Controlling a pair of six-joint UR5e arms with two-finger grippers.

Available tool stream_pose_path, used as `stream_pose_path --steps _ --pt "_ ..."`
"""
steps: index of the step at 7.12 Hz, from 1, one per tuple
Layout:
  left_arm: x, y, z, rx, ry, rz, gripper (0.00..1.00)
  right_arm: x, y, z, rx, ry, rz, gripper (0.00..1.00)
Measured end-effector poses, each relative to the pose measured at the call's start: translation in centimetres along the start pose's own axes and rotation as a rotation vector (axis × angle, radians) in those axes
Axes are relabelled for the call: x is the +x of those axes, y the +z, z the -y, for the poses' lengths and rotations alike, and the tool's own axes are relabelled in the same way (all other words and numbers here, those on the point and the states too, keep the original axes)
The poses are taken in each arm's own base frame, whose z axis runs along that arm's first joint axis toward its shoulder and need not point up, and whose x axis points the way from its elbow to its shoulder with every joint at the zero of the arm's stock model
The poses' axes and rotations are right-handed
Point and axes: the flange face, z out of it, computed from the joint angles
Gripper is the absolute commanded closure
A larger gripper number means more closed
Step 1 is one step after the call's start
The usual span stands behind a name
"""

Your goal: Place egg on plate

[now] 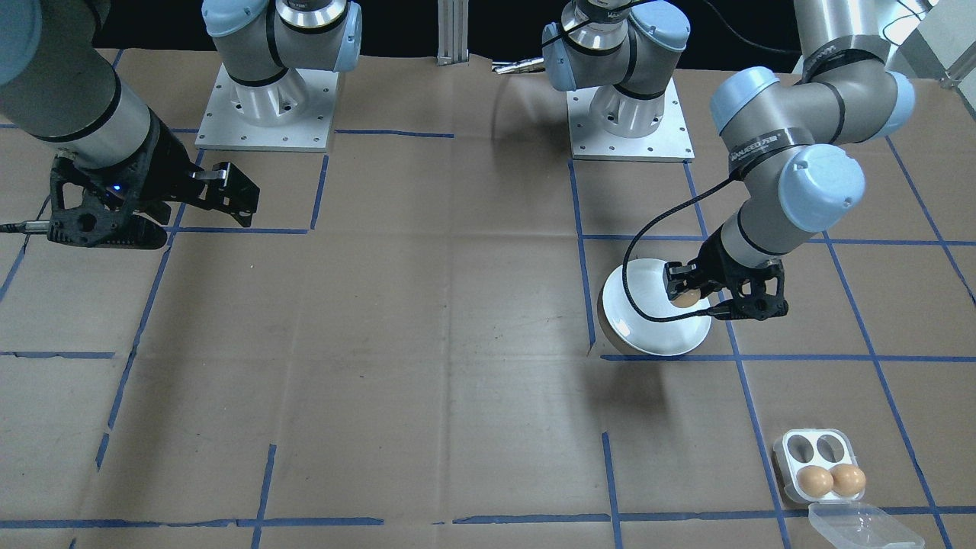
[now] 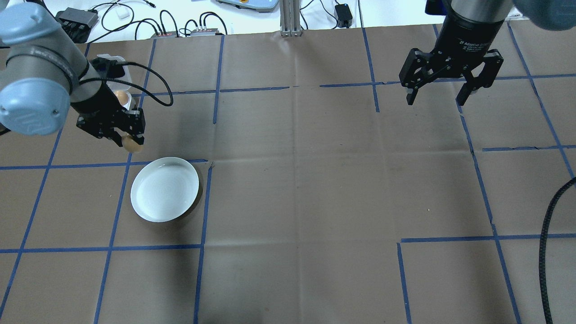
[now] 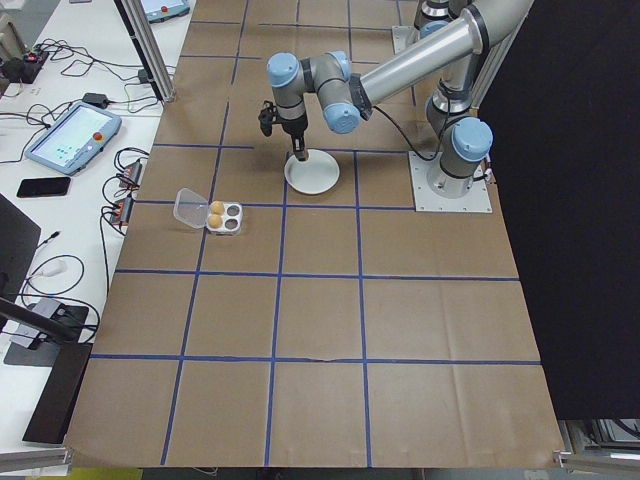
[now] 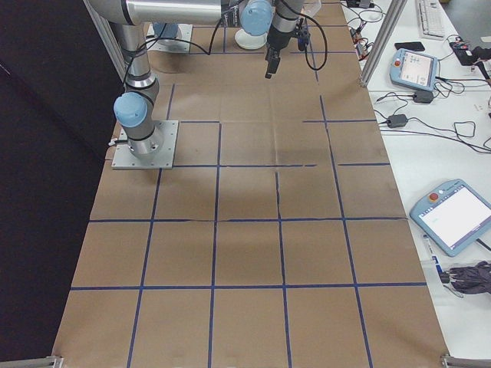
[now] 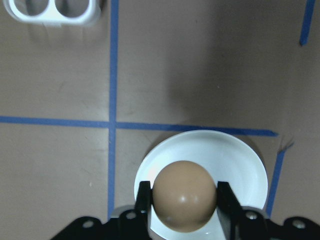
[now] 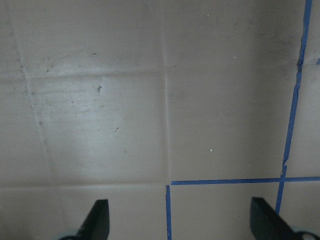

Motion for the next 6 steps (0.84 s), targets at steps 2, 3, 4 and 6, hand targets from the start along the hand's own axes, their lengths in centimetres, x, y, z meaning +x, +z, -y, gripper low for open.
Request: stream_pose_path --steps 2,3,4,6 --pt "0.3 4.1 -0.6 -0.007 0.003 0.0 0.51 0.0 0.0 0.0 0.0 0.0 0.0 0.0" --pt "0.4 4.7 -0.7 -0.012 0.004 -0.001 0.01 0.0 0.0 0.0 0.0 0.0 0.0 0.0" --pt "0.4 5.0 -0.7 -0.013 0.004 -0.002 0.0 0.0 0.0 0.0 0.0 0.0 -0.001 0.0" --pt "0.4 3.7 -0.5 0.014 0.004 0.004 0.0 0.0 0.0 0.0 0.0 0.0 0.0 0.0"
